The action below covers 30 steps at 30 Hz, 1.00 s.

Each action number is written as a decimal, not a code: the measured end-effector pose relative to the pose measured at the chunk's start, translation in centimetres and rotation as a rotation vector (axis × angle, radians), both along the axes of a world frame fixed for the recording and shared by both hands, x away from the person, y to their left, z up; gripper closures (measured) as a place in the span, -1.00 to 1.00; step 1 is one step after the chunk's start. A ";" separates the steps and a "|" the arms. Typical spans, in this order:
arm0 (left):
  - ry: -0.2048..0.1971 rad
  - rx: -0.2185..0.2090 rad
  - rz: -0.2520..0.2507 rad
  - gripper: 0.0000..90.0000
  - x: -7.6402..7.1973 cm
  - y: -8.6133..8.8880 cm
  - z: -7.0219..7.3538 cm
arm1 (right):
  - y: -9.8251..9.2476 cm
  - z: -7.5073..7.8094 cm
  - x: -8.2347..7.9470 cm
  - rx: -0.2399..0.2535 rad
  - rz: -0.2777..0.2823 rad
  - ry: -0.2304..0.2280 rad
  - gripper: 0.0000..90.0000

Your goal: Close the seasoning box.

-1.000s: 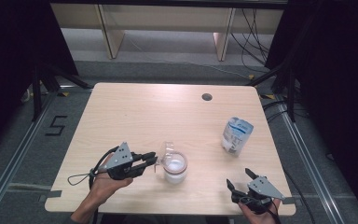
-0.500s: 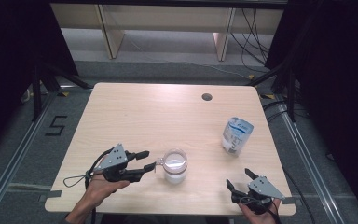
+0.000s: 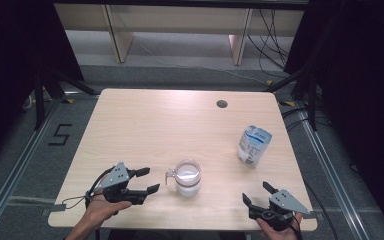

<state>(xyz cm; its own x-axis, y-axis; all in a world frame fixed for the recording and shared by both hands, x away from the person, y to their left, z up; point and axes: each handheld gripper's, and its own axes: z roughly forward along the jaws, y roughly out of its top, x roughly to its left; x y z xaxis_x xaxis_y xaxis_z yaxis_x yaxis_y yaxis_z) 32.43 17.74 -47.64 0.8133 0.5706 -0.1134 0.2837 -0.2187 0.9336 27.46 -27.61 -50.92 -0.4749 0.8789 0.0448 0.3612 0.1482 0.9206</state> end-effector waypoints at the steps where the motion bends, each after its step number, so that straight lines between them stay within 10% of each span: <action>1: 0.009 -0.017 0.001 -0.32 0.0 -0.1 -0.3 | -0.1 -0.1 0.0 0.003 0.016 0.003 -0.64; 30: 0.081 0.082 0.001 -0.43 -1.5 0.9 -4.0 | -0.2 -0.1 -0.9 0.008 -0.003 0.016 -0.65</action>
<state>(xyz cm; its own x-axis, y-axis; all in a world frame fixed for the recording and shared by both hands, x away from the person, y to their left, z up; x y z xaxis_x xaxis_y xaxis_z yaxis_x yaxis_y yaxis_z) 30.96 18.68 -51.68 0.8027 0.5815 -0.1321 0.3579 -0.2927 0.8867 26.54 -27.79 -51.05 -0.4710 0.8801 0.0596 0.3768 0.1396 0.9157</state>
